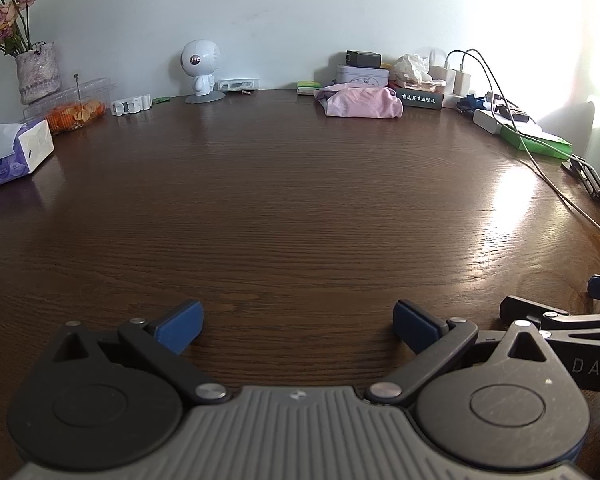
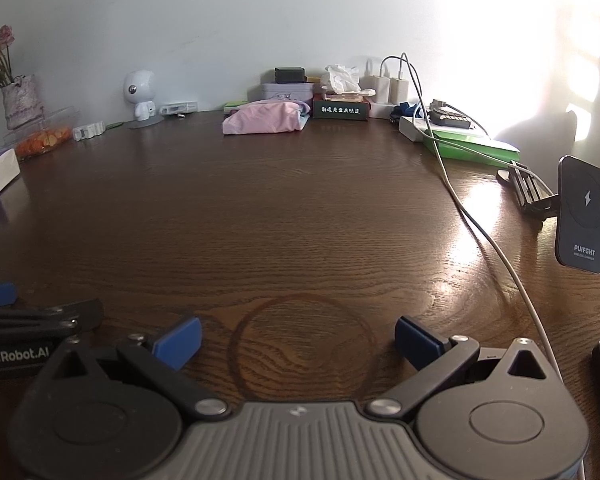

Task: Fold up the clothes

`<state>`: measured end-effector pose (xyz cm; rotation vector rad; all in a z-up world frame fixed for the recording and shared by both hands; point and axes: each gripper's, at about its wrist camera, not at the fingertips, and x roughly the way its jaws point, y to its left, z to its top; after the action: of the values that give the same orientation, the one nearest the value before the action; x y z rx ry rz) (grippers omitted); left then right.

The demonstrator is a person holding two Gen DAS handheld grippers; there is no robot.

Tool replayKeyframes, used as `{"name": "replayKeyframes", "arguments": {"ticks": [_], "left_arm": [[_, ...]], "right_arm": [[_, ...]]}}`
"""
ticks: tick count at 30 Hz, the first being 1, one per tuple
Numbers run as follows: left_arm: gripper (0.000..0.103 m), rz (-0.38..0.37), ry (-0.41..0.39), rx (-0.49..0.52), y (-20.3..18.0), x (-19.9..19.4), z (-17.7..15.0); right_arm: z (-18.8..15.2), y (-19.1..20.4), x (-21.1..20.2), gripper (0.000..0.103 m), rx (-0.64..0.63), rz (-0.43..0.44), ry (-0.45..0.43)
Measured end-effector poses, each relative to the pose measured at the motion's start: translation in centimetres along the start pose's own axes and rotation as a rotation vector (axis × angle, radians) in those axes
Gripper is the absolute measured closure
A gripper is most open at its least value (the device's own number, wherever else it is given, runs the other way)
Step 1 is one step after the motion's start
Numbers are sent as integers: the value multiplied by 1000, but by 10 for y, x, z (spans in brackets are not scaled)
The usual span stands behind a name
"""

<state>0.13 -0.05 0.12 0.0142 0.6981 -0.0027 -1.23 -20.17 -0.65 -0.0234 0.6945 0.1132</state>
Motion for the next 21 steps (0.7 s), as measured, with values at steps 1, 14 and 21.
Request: {"name": "replayKeyframes", "arguments": {"ticks": [1,14,21], "left_arm": [[1,0,0,0,0,0,0],[4,-361,62,-145,63,54,99],[8,-459,35,-147,64,180,247]], "right_arm": [[0,0,0,0,0,0,0],[68,-24,4,0,-31,184,-47],[216,-85,116,2,61,213,-136]]}}
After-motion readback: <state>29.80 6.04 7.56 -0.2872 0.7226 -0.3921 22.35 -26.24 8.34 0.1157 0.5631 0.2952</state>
